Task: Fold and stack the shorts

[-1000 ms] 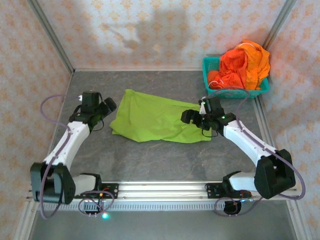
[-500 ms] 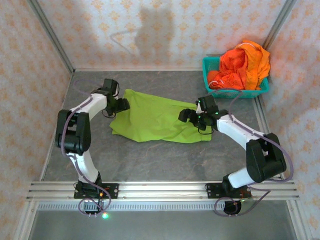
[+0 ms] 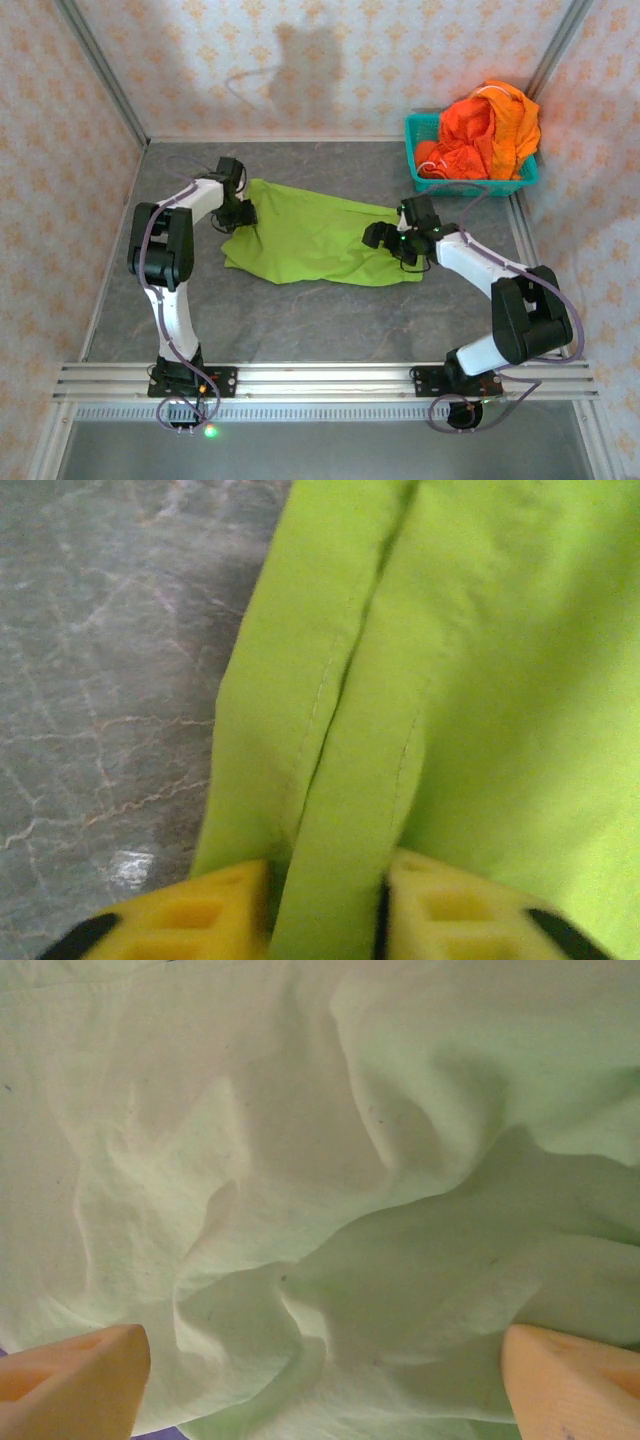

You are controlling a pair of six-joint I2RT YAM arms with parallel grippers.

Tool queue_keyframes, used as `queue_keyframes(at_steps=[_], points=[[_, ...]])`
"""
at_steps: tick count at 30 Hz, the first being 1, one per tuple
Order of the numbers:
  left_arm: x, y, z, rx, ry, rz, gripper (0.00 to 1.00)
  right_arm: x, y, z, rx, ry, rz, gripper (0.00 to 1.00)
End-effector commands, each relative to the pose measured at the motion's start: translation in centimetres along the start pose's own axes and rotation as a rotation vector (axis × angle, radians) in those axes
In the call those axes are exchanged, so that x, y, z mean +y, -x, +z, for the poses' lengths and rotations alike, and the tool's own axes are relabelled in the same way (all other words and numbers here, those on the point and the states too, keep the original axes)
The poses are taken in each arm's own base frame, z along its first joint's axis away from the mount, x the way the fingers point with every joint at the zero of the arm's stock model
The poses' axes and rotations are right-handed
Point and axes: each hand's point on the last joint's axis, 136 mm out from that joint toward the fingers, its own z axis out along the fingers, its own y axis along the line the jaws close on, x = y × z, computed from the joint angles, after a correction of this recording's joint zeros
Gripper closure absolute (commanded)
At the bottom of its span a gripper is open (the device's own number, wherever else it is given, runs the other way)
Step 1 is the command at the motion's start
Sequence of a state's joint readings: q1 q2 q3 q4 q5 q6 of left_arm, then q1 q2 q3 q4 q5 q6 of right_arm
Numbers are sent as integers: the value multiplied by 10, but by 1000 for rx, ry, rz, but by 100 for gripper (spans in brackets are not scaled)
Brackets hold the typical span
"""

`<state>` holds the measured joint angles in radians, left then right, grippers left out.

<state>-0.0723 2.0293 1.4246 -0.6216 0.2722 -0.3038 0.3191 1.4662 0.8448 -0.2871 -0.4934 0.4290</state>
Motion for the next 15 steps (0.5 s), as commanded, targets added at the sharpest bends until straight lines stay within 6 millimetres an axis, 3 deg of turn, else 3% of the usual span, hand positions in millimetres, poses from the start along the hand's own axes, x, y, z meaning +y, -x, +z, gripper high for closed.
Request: queue_keyframes(at_steps=[1, 4, 15], points=[[7, -7, -1, 26, 50, 19, 75, -14, 2, 3, -15, -45, -3, 10], [14, -8, -11, -1, 81, 15, 82, -24, 1, 4, -11, -79, 0, 10], [35, -15, -50, -67, 146, -15, 81, -61, -11, 21, 41, -153, 64, 10]])
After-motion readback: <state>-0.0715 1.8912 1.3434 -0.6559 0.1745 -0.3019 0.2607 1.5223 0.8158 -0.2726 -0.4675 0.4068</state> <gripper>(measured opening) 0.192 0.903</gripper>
